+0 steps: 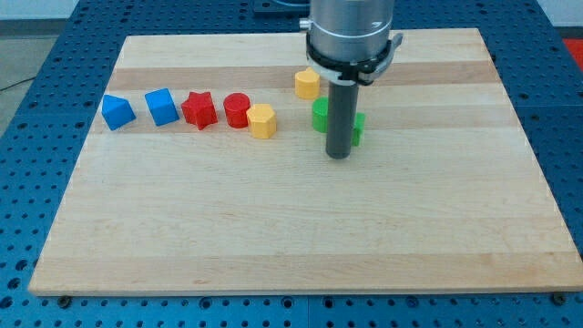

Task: Slightly touch the yellow heart

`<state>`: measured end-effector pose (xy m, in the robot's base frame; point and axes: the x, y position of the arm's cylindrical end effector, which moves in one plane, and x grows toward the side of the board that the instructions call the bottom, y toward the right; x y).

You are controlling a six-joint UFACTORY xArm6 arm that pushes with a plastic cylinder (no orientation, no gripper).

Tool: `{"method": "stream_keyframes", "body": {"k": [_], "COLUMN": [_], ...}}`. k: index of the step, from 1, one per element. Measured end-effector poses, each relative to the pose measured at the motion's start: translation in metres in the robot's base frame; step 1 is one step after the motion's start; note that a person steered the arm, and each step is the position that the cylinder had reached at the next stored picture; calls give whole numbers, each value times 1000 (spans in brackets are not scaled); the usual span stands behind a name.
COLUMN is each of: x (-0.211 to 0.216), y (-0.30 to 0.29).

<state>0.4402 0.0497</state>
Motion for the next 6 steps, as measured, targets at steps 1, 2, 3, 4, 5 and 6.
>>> {"method": "stream_keyframes", "body": {"k": [1,2,3,4,5,6], "x": [-14,-21,-9,-32,-123,-163], "y": [13,18,24,87,101,36]}}
